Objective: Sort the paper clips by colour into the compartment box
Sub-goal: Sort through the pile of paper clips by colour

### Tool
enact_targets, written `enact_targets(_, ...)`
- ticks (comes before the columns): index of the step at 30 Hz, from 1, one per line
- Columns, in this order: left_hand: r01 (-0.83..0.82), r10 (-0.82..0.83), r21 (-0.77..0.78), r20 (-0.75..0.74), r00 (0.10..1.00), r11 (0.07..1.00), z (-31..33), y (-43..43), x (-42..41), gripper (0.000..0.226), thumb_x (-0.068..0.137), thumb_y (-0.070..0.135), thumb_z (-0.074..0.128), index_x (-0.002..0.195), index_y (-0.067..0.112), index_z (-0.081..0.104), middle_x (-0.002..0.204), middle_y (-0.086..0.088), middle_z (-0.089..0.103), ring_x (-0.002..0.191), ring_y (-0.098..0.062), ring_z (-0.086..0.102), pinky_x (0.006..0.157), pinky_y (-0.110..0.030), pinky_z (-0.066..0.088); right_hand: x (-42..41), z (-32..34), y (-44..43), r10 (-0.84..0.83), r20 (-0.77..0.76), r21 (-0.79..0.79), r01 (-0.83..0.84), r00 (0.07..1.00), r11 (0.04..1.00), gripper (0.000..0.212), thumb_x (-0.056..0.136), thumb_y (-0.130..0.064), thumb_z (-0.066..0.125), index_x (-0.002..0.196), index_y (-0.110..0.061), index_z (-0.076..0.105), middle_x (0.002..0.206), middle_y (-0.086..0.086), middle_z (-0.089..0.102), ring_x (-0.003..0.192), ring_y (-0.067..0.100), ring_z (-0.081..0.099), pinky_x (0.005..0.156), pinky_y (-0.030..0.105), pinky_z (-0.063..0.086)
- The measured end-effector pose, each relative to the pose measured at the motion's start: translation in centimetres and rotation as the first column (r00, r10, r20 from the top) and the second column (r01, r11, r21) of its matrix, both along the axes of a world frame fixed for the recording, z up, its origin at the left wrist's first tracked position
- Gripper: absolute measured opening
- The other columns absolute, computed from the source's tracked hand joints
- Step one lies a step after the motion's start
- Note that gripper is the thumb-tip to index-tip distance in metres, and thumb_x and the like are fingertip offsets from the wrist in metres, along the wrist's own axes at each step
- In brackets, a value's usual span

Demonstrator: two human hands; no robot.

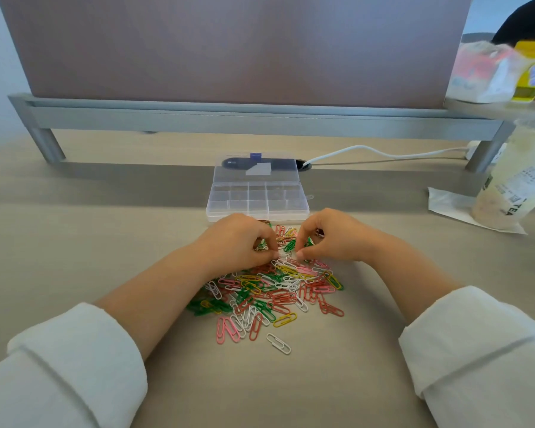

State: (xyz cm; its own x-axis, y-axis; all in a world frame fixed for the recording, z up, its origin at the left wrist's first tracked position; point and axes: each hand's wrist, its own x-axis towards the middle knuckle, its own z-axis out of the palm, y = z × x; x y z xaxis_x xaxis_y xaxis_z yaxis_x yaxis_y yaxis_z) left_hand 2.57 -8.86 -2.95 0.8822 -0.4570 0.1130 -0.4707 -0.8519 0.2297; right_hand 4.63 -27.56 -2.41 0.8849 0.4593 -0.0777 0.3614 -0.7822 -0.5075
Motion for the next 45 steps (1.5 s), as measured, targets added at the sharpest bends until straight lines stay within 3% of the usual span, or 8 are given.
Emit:
enact_targets(5,0.009,-0.013,-0.032,-0.133,0.991,0.999,0.8,0.8,-0.2,0.006,0.077,0.029,0.069,0.076,0.025,0.065,0.055,0.010,0.042,0.051,-0.005,0.039,0.051,-0.020,0.032,-0.5,0.6,0.2,0.029,0.015,-0.054,-0.028,0.999,0.998,0.013,0.078,-0.022,0.073,0.071,-0.027,0.062,0.055,-0.010,0.041,0.048,0.003,0.040,0.045,0.011,0.030)
enact_targets(9,-0.023,0.006,-0.087,-0.192,0.981,0.996,0.9,1.3,-0.1,0.023,0.080,0.034,0.067,0.061,0.022,0.060,0.050,0.008,0.041,0.047,-0.005,0.038,0.052,-0.020,0.031,-0.7,0.5,0.9,0.068,0.001,-0.001,-0.068,0.998,0.998,0.011,0.078,-0.022,0.072,0.079,-0.033,0.070,0.050,-0.011,0.047,0.048,0.002,0.042,0.049,0.014,0.030)
enact_targets(11,-0.051,0.037,-0.078,-0.162,0.986,0.996,0.9,1.3,0.0,0.028,0.084,0.036,0.061,0.064,0.017,0.062,0.051,0.008,0.043,0.048,-0.006,0.038,0.051,-0.019,0.030,-0.7,0.5,0.9,0.078,-0.004,-0.036,-0.078,0.997,0.996,0.006,0.078,-0.023,0.072,0.082,-0.029,0.073,0.048,-0.024,0.051,0.052,-0.001,0.044,0.048,0.011,0.030)
enact_targets(17,-0.080,0.084,0.049,-0.099,0.991,0.996,1.2,1.5,0.3,0.018,0.082,0.039,0.065,0.098,0.029,0.067,0.059,0.012,0.040,0.054,-0.003,0.039,0.050,-0.019,0.029,-0.8,0.8,0.8,0.061,-0.054,-0.098,-0.066,0.997,0.993,0.005,0.079,-0.024,0.072,0.080,-0.020,0.068,0.056,-0.013,0.044,0.054,0.000,0.041,0.052,0.016,0.029)
enact_targets(27,-0.080,0.103,0.106,-0.233,0.967,0.991,2.3,2.3,0.3,0.010,0.080,0.030,0.069,0.089,0.027,0.069,0.056,0.010,0.037,0.047,-0.006,0.036,0.045,-0.017,0.025,-1.1,1.2,0.9,0.044,-0.118,-0.169,-0.064,0.992,0.984,0.009,0.082,-0.024,0.069,0.077,-0.020,0.063,0.053,-0.012,0.046,0.051,0.002,0.044,0.050,0.015,0.033)
enact_targets(33,-0.127,0.141,0.077,-0.226,0.964,0.989,2.5,2.4,0.4,0.012,0.083,0.035,0.065,0.089,0.025,0.068,0.062,0.010,0.043,0.055,-0.006,0.040,0.050,-0.021,0.029,-1.1,0.9,1.1,0.036,-0.158,-0.156,-0.061,0.987,0.986,0.009,0.085,-0.022,0.065,0.078,-0.016,0.064,0.066,-0.002,0.058,0.062,0.017,0.053,0.053,0.020,0.044)
enact_targets(37,-0.118,0.146,0.119,-0.258,0.955,0.986,2.6,2.8,0.5,0.007,0.084,0.027,0.065,0.090,0.025,0.069,0.061,0.009,0.040,0.054,-0.007,0.038,0.049,-0.020,0.027,-1.0,1.0,1.4,0.027,-0.115,-0.090,-0.038,0.993,0.995,0.014,0.092,-0.023,0.053,0.083,-0.013,0.057,0.065,-0.002,0.053,0.048,0.009,0.045,0.043,0.014,0.037)
enact_targets(45,-0.096,0.143,0.151,-0.343,0.929,0.984,2.8,3.3,0.4,0.005,0.078,0.028,0.071,0.077,0.026,0.067,0.059,0.006,0.043,0.052,-0.009,0.039,0.049,-0.022,0.030,-1.4,0.6,2.1,-0.001,-0.110,-0.016,0.000,0.994,1.000,0.014,0.097,-0.021,0.038,0.084,-0.015,0.041,0.071,-0.003,0.047,0.055,0.011,0.039,0.031,0.009,0.030)
